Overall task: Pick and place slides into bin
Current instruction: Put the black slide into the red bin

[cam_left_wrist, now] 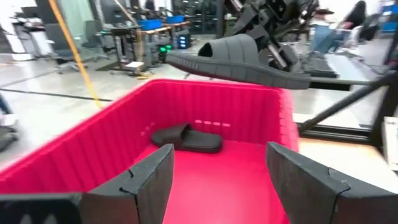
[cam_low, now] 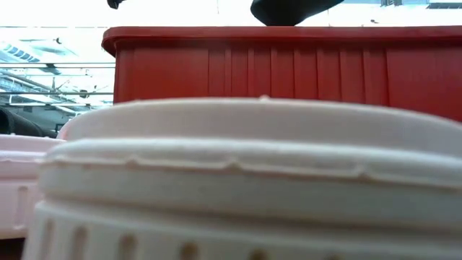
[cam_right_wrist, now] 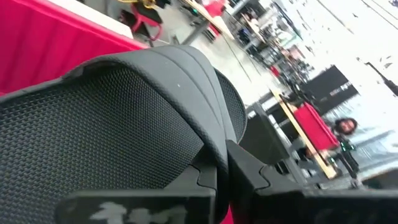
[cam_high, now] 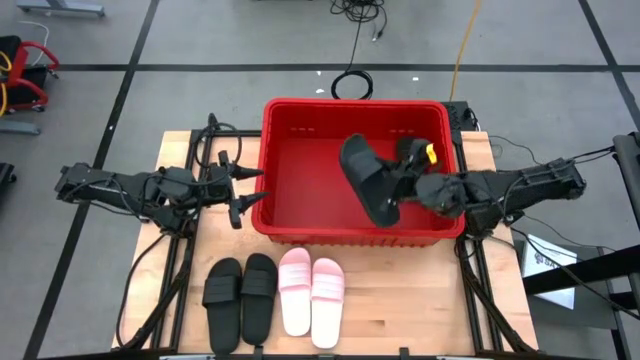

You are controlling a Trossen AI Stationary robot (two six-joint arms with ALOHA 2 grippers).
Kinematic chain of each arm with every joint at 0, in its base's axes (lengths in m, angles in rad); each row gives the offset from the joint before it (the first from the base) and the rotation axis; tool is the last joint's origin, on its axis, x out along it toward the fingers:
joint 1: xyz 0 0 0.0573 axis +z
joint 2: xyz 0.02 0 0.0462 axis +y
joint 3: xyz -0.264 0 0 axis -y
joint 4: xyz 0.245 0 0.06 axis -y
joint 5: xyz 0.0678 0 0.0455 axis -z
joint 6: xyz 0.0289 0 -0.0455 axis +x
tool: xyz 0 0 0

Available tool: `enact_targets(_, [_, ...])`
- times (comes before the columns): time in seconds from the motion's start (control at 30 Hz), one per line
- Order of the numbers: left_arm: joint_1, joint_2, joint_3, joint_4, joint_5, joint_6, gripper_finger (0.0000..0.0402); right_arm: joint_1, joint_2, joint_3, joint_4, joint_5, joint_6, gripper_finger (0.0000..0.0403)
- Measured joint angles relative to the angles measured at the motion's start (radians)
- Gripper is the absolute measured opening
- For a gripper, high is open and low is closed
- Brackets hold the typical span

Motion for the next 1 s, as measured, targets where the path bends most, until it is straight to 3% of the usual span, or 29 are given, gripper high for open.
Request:
enact_targets(0.23, [0.114, 0.0, 0.0, 0.043, 0.008, 0.02, 0.0255, -0.132, -0.043, 0.0, -0.03, -0.102, -0.01, 0.0004])
enact_targets(0.67, [0.406, 0.001, 0.0, 0.063, 0.214, -0.006, 0.0255, -0.273, -0.05, 0.0, -0.045, -0.107, -0.035, 0.0004])
enact_targets(1.0, [0.685, 0.009, 0.025, 0.095, 0.452, -0.026, 0.0255, -0.435, -0.05, 0.0, -0.035, -0.234, -0.043, 0.0004])
